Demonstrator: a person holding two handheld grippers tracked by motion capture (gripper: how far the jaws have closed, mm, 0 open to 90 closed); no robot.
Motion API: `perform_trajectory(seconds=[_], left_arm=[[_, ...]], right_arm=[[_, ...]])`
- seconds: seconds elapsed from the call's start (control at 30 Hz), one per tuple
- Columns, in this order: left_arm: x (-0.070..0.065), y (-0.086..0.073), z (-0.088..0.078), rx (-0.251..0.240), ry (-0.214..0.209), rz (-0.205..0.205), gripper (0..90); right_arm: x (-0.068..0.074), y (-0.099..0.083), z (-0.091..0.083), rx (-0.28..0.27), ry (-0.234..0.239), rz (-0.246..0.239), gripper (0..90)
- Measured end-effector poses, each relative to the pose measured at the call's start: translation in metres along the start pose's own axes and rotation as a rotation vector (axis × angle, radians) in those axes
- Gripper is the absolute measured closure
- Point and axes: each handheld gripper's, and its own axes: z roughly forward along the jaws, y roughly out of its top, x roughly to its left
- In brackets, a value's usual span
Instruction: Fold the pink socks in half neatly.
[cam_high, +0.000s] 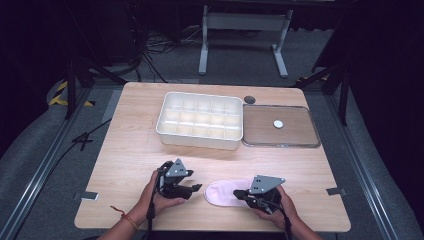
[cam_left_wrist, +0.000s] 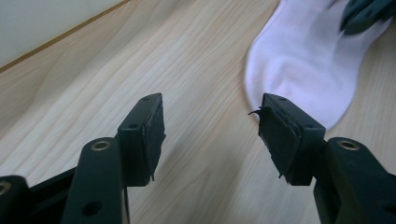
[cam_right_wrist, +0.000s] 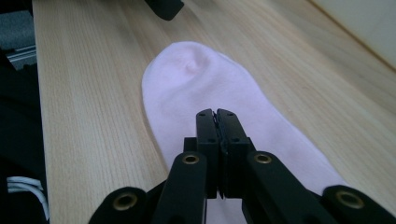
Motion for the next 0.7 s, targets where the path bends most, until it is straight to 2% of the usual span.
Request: perform_trajectory(seconds=[0.13,0.2,0.27,0.33,0.4,0.47,0.53,0.6,0.7], left_arm=[[-0.009,0.007,0.011,0.010,0.029,0.008,39.8],[-0.014,0.010,0.017,0.008,0.036,0.013,37.8],[-0.015,0.011,0.019,0.012,0.034,0.012,37.2],[-0.018,0.012,0.027,0.020,0.010,0.007,36.9],[-0.020,0.013,0.030,0.033,-0.005,0.026,36.6],[-0.024,0.013,0.035,0.058,0.007,0.057,36.6],[-0.026,0.012,0.036,0.063,0.005,0.078,37.0],[-0.025,0.011,0.036,0.058,-0.007,0.063,37.1],[-0.027,0.011,0.036,0.061,-0.002,0.064,37.6]], right_arm=[[0.006,-0.003,0.014,0.045,0.004,-0.010,89.6],[0.006,-0.003,0.015,0.033,0.010,0.000,89.7],[0.006,-0.004,0.015,0.030,0.012,0.002,89.8],[0.005,-0.005,0.015,0.026,0.015,0.009,89.9],[0.006,-0.004,0.015,0.029,0.010,-0.004,89.9],[0.006,-0.004,0.015,0.031,0.009,-0.009,89.9],[0.007,-0.004,0.015,0.032,0.004,-0.022,89.8],[0.007,-0.004,0.015,0.033,0.003,-0.028,89.8],[0.005,-0.005,0.015,0.024,0.014,-0.018,89.8]])
